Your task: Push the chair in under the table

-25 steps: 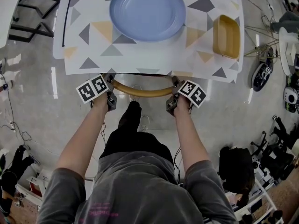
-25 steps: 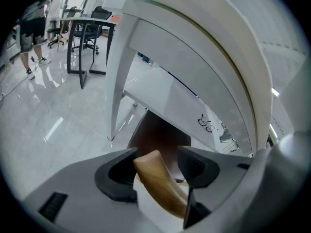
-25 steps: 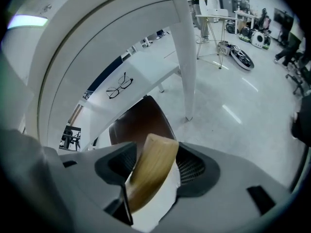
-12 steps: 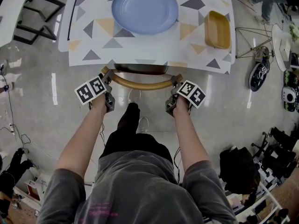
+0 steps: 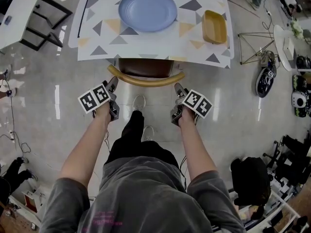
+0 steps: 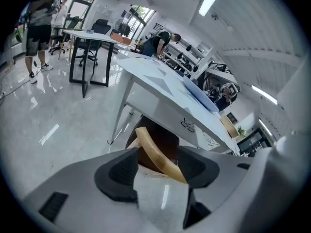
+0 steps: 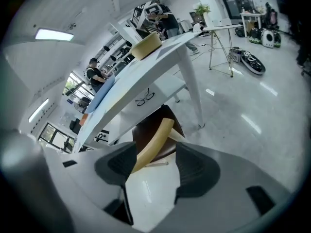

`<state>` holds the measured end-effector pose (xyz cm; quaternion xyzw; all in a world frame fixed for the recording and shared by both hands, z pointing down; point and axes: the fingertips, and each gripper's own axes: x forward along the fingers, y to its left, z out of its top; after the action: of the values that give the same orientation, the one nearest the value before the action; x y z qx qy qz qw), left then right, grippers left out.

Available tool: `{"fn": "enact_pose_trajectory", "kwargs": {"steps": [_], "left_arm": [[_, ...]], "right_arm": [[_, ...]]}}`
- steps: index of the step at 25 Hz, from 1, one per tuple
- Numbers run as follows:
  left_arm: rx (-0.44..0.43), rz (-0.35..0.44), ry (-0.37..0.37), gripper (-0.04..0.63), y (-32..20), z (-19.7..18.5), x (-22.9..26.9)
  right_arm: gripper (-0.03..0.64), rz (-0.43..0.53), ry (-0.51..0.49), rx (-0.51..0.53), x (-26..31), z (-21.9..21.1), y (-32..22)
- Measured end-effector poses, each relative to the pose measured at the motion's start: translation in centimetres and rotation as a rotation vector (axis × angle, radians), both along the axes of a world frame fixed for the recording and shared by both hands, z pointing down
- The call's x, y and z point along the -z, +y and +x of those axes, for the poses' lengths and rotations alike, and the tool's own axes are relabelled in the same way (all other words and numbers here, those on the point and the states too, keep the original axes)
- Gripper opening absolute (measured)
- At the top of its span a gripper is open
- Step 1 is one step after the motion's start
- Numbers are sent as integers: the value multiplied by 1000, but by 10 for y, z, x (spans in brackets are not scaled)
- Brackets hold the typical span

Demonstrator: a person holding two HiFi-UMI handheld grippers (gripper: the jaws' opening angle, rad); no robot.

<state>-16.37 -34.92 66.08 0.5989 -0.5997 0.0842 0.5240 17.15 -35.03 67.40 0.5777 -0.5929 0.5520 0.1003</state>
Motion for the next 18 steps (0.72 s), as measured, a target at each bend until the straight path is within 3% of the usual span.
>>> {"fn": "enact_pose_trajectory", "kwargs": {"steps": [7,18], "left_arm": [[-44,95,4,244,42,20,45],[-224,338,-92,232,82,66,159]], "right_arm": [[233,100,-32,75,45,-6,33],[233,335,-28,240,143,2,72]]}}
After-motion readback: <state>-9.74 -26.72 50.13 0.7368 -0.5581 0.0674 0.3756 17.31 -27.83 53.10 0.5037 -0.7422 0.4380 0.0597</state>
